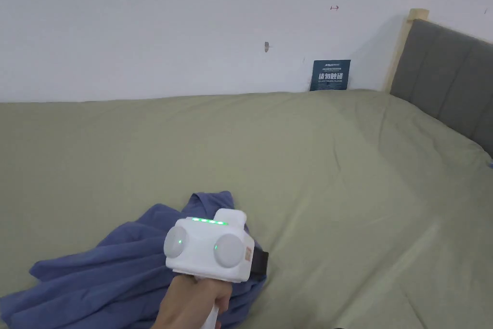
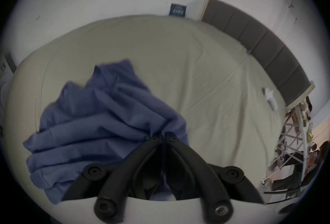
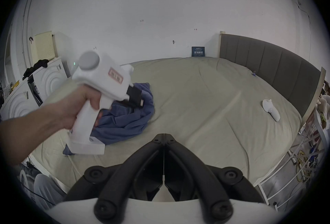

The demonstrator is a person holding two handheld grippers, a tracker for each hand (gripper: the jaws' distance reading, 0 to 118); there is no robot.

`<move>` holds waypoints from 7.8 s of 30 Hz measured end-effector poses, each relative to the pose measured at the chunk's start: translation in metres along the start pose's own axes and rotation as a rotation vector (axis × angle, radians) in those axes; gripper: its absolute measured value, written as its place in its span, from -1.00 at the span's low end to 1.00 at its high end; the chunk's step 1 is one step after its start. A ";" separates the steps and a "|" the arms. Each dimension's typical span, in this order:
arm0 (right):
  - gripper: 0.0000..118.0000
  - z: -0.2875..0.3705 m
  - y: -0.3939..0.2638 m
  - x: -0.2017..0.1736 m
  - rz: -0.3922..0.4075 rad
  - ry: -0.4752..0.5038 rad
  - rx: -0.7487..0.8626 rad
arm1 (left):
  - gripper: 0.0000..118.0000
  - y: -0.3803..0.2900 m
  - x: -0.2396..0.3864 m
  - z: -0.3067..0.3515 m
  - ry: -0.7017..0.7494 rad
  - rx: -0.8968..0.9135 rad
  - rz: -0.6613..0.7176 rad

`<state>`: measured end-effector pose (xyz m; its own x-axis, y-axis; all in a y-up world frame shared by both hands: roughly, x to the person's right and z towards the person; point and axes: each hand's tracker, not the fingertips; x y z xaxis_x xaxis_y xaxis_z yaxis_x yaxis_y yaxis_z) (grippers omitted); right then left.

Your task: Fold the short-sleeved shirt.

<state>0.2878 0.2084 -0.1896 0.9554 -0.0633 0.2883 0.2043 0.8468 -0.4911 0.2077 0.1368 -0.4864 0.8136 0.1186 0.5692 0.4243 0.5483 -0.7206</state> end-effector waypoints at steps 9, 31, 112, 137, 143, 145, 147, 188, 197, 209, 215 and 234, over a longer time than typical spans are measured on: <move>-0.96 0.029 0.012 -0.013 0.031 0.003 0.056 | 1.00 -0.061 -0.059 0.146 0.078 0.247 0.149; -0.93 0.118 0.017 -0.074 0.130 0.053 0.310 | -1.00 -0.280 -0.113 0.398 0.514 0.671 0.299; -0.90 -0.324 0.114 -0.070 0.318 0.044 -0.450 | -0.97 -0.126 -0.282 0.090 0.303 0.010 0.305; -0.90 0.054 0.302 0.018 0.057 0.122 0.136 | -0.97 -0.027 -0.187 0.481 0.428 0.567 0.259; -0.90 0.087 0.343 0.014 0.075 0.093 0.195 | -0.97 0.009 -0.180 0.520 0.439 0.616 0.257; -0.90 0.086 0.356 0.013 0.083 0.084 0.210 | -0.97 0.022 -0.177 0.528 0.452 0.628 0.248; -0.90 0.084 0.367 0.010 0.087 0.074 0.217 | -0.97 0.035 -0.179 0.528 0.471 0.629 0.238; -0.90 -0.235 0.221 -0.030 0.184 0.025 -0.057 | -0.97 0.018 -0.295 0.217 0.494 0.247 0.245; -0.90 -0.138 0.048 0.000 0.124 0.031 -0.183 | -0.97 -0.163 -0.249 0.230 0.406 0.116 0.298; -0.90 -0.074 -0.048 0.004 0.092 0.015 -0.240 | -0.97 -0.275 -0.242 0.248 0.360 0.085 0.439; -0.78 -0.075 -0.038 0.004 0.120 0.010 -0.279 | -0.97 -0.280 -0.239 0.244 0.372 0.067 0.412; -0.92 0.084 -0.004 -0.010 -0.031 -0.018 0.105 | -1.00 -0.302 -0.154 0.348 0.438 0.469 0.422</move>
<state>0.2594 0.2496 -0.1216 0.9447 -0.0819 0.3176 0.2099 0.8951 -0.3934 -0.1847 0.2409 -0.2186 0.9938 0.1109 0.0038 -0.0911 0.8349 -0.5428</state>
